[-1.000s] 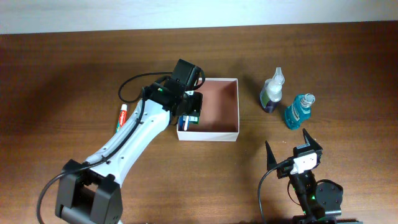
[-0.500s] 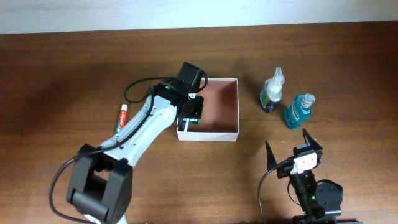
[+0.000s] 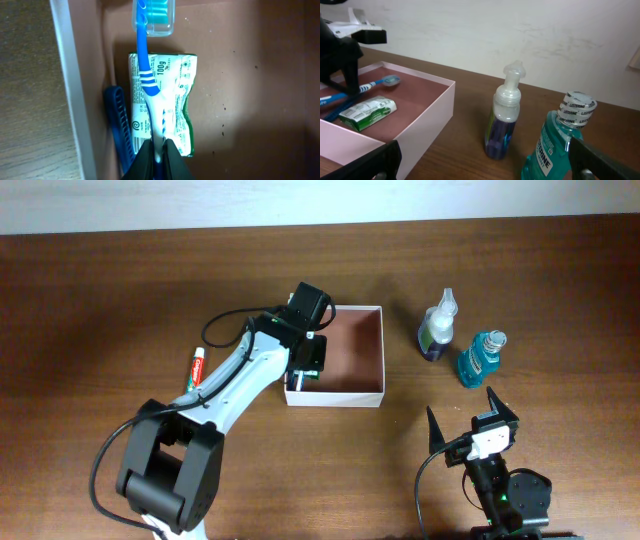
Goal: Pack container
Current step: 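Carry the toothbrush into the pink box and open the left gripper, then move the left gripper back over the Colgate toothpaste tube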
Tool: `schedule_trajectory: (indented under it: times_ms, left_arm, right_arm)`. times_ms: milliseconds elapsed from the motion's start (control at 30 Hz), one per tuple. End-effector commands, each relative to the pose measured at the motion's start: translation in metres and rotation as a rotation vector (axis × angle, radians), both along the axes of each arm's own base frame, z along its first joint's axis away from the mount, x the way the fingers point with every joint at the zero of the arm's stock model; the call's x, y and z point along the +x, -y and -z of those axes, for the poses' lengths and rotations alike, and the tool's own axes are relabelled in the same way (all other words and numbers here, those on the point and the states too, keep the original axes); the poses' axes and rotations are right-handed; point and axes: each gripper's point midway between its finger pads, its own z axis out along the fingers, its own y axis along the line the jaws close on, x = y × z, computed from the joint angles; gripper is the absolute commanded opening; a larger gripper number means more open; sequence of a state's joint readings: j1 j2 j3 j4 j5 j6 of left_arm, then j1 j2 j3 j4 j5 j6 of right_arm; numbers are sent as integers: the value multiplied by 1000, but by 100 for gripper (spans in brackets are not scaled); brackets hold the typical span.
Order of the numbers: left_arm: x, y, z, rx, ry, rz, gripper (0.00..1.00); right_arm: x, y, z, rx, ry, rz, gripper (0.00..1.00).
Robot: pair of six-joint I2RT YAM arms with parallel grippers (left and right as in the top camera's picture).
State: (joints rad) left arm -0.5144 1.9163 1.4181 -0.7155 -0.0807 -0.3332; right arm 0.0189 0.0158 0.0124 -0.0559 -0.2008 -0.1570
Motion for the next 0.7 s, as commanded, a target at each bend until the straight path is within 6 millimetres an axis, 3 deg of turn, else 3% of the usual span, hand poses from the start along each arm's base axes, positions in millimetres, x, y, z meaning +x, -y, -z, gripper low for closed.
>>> schedule_trajectory:
  times_ms: [0, 233, 333, 400, 533, 667]
  left_arm:
    - [11, 3, 4, 5, 23, -20, 0]
    - [12, 4, 11, 7, 17, -19, 1]
    - [12, 4, 11, 6, 17, -19, 12]
    - [10, 6, 10, -7, 7, -13, 12]
    - [8, 12, -6, -50, 12, 1, 13]
    - [10, 13, -41, -85, 72, 2, 15]
  right_arm:
    - [0, 2, 2, 4, -2, 10, 98]
    - [0, 2, 2, 4, -2, 10, 98]
    - [0, 2, 2, 4, -2, 10, 98]
    - [0, 2, 2, 4, -2, 10, 98]
    - [0, 2, 2, 4, -2, 10, 98]
    - [0, 2, 2, 4, -2, 10, 98]
